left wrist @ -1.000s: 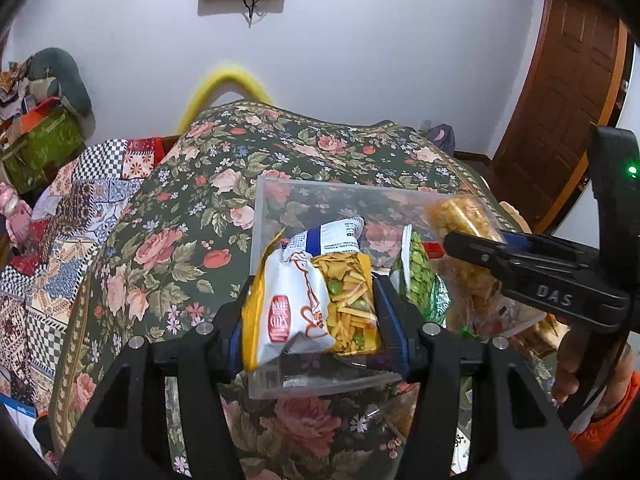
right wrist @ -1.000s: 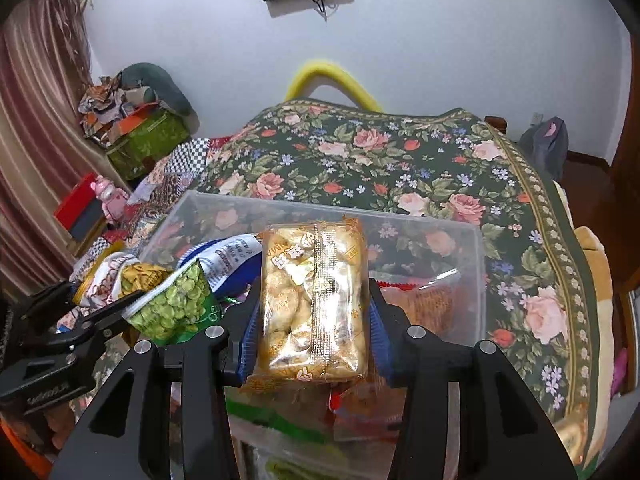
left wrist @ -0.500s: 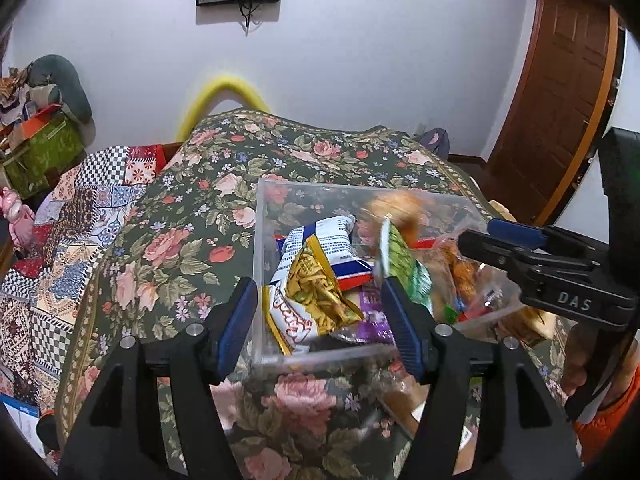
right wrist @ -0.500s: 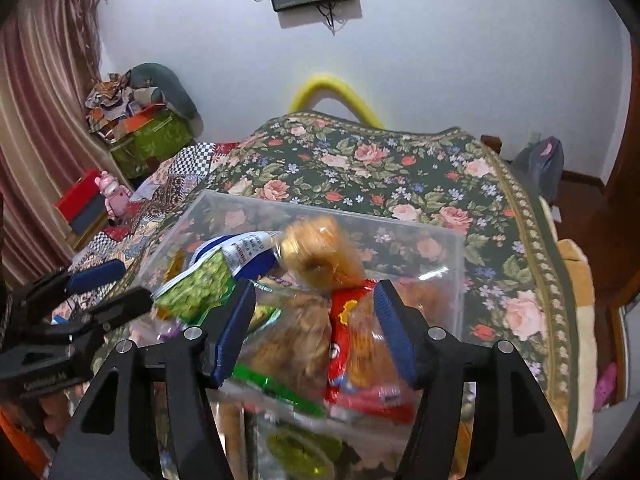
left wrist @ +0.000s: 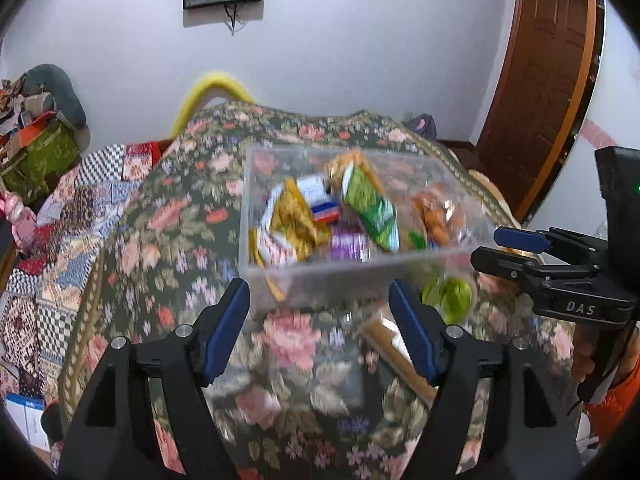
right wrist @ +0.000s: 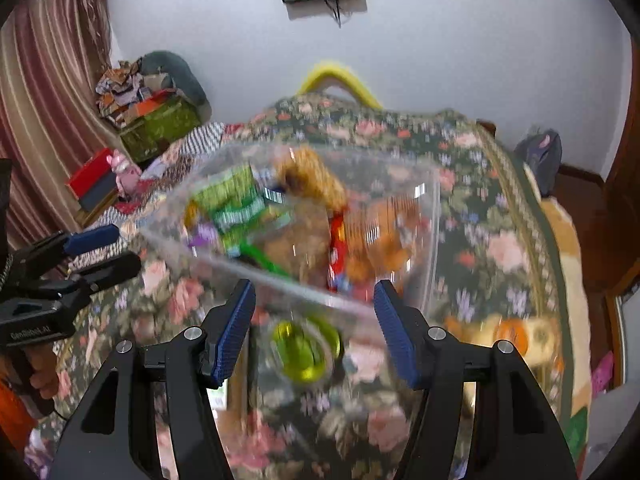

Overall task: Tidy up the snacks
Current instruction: 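Release the yellow fries bag into the box with left tool while right tool releases cookie pack, then grasp the brown cookie tube with left tool while right tool grasps the green jelly cup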

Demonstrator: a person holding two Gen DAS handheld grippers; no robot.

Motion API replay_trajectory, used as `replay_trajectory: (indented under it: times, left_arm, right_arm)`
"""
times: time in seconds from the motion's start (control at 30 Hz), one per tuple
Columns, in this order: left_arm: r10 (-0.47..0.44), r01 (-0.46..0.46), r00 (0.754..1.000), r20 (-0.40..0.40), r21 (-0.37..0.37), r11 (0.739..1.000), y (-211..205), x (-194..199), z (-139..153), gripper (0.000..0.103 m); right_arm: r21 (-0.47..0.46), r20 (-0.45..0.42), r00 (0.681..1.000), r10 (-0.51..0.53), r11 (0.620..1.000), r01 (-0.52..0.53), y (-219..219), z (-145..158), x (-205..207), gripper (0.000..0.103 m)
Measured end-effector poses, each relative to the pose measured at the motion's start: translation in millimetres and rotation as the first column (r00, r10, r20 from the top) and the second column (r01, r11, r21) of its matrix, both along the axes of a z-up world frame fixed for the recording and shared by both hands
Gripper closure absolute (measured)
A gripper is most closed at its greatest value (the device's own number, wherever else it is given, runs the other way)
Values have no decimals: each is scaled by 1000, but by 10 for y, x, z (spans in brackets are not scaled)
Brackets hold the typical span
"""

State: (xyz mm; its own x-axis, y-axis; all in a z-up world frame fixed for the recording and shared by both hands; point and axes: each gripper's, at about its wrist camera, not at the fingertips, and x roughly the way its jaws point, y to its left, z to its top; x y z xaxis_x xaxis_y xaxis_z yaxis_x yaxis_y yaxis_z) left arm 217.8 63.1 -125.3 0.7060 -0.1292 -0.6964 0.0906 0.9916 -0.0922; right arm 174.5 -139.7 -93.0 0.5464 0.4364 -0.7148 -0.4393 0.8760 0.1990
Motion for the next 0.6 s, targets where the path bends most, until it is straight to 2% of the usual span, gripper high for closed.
replay_trajectory:
  times: [0.13,0.33,0.6]
  left_arm:
    - [0,0,999,-51,8,1000,-9,-53,-210,31]
    - [-19,18,996,-91,-9,1000,-38,-89,-401,31]
    - [-49,46,992,-114,-30,999,-129,-43,-490,31]
  right_arm:
    - [-15,-63,998,9,1000,-9,8,-231,-19,44]
    - [-32,-104,994,25,999,-29,120,-407,-1,44]
    - [-30,-173,984,43,998,-49,221,-618,133,44]
